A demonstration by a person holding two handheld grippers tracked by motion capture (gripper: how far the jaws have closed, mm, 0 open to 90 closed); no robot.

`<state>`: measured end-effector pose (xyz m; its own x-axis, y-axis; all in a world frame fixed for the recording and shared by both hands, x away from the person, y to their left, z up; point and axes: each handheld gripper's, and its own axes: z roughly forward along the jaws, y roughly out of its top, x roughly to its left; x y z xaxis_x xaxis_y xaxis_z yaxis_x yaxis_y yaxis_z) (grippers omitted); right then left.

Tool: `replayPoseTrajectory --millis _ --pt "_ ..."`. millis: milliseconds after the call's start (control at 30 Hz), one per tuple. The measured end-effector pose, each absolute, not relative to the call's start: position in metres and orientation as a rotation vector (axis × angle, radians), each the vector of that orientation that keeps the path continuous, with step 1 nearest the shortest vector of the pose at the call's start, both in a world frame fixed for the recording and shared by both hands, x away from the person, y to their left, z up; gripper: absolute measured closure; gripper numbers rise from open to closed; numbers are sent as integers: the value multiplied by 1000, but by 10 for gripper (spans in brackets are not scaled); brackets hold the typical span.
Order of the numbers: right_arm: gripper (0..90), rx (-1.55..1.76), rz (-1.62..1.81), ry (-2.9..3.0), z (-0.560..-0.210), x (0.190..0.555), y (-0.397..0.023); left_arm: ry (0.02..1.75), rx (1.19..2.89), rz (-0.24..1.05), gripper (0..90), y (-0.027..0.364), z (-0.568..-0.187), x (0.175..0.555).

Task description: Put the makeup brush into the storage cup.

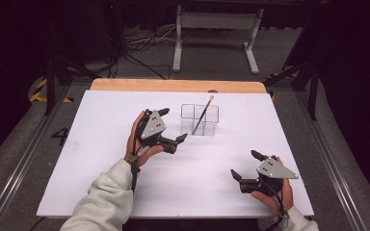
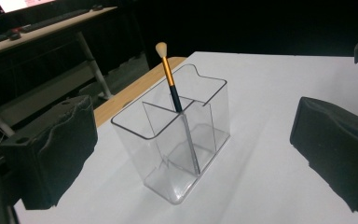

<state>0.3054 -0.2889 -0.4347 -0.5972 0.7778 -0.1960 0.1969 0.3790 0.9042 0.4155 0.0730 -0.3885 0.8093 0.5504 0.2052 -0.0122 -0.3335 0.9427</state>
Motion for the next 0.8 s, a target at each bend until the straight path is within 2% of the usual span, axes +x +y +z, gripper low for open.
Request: replayPoseTrajectory --millis 800 --pt "67 834 1204 2018 -434 304 -287 453 1801 603 22 109 -402 393"
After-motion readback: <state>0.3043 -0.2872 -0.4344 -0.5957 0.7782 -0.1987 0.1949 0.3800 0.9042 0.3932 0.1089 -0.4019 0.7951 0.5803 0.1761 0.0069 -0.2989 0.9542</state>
